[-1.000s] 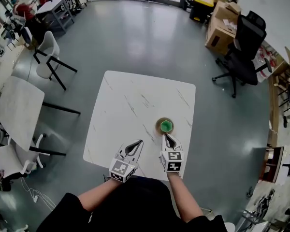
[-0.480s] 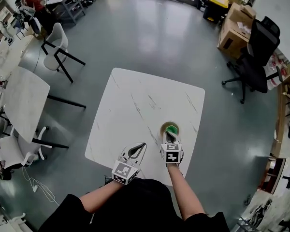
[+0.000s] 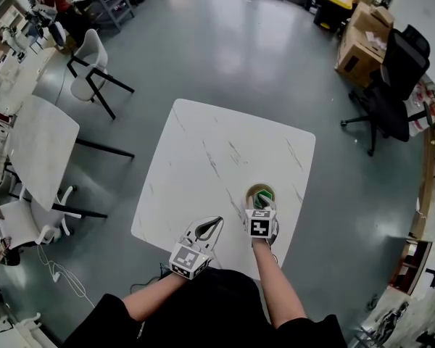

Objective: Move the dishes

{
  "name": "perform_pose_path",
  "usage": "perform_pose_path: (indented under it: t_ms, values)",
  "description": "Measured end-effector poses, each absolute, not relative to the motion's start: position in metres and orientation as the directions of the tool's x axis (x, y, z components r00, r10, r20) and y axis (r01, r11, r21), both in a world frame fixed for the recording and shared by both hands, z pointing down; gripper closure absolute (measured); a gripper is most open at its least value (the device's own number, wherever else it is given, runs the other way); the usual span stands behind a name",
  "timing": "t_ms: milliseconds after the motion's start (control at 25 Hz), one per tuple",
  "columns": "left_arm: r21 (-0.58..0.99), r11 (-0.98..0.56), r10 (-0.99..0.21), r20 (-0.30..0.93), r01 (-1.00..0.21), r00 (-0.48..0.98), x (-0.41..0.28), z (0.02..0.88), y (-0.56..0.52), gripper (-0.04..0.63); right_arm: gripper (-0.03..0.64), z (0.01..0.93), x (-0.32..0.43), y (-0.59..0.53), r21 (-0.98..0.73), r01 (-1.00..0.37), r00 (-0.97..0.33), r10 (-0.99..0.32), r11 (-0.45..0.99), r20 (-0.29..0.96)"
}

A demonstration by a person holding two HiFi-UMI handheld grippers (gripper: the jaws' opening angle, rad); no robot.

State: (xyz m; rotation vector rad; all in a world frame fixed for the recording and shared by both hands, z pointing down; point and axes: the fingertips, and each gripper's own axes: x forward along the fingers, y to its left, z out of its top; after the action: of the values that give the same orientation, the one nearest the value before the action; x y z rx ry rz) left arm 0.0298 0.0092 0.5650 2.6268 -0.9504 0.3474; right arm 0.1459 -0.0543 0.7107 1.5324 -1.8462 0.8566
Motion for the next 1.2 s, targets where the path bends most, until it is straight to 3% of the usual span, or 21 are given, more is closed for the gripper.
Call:
perform_pose_path:
  t_ms: [640,1200]
  values:
    - [0.219,-0.682,-0.618,0.338,-0.698,0.71,0.009,0.565,0.016,0.578,0.569,0.719,0.147,-0.056,-0.084,-0.987,-0.148,-0.595,0.134,0.79]
    - [0.258,-0.671,-0.642,0.269,-0.696,0.718,-0.051,0.552,0.001,0.578,0.594,0.646,0.108,-0.055,-0.021,-0.995,-0.086,-0.683,0.103,0.725]
